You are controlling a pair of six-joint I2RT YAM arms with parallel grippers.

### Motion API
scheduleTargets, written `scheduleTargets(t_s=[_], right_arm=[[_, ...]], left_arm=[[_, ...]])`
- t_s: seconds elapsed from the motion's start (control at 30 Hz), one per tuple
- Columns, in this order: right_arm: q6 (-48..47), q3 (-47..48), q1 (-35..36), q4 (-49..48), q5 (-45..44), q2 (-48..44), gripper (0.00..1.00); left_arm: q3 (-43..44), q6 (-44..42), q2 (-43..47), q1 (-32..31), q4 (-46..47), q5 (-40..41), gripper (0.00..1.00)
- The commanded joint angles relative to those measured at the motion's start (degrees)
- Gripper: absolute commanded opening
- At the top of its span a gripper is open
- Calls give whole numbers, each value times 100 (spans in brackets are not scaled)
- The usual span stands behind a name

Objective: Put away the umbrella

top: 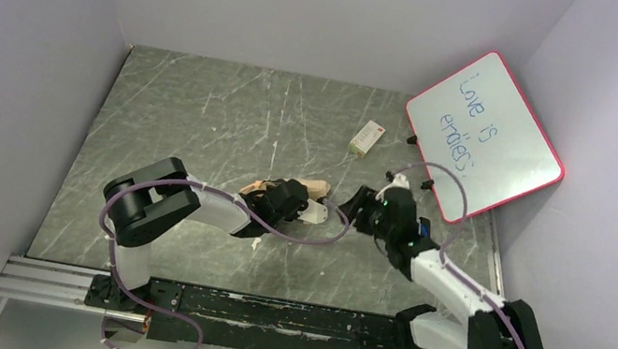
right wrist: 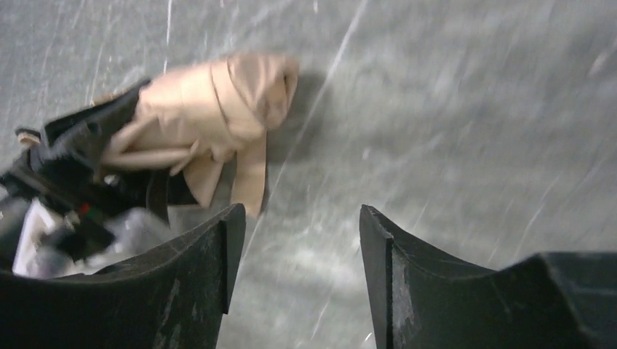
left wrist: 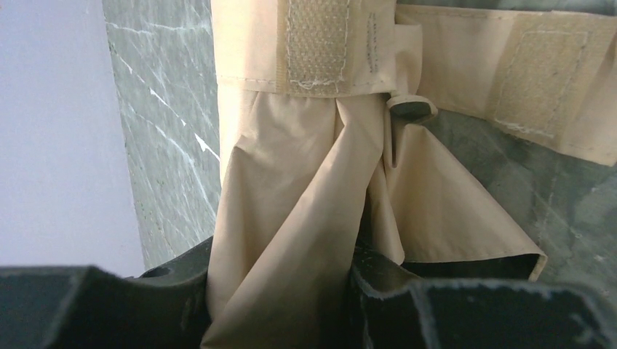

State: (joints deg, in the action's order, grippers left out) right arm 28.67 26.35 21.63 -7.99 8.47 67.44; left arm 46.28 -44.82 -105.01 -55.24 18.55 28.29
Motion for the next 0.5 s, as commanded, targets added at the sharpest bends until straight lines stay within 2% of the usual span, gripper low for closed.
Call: scheduleTargets(t_s=[0.0,0.07,0.13,0.33,0.47], right_arm=[[2187,-730,967,-146,-1502,-786,60],[2842,-932,1541,-228,-1917,-891,58],[3393,-1127,1805,-486,-2080,-846,56],[3971,-1222,1893,-923,-2446,-308,51],[4036,-1115,1887,-1421,-2216,285,50]], left_arm=[[-223,-166,-257,27,-885,-43,5],[-216,-167,-257,27,-886,-33,5],[-216,-176,-246,29,-885,-21,5],[-191,-179,-237,30,-916,-39,5],[-181,-176,-240,29,-924,-44,5]])
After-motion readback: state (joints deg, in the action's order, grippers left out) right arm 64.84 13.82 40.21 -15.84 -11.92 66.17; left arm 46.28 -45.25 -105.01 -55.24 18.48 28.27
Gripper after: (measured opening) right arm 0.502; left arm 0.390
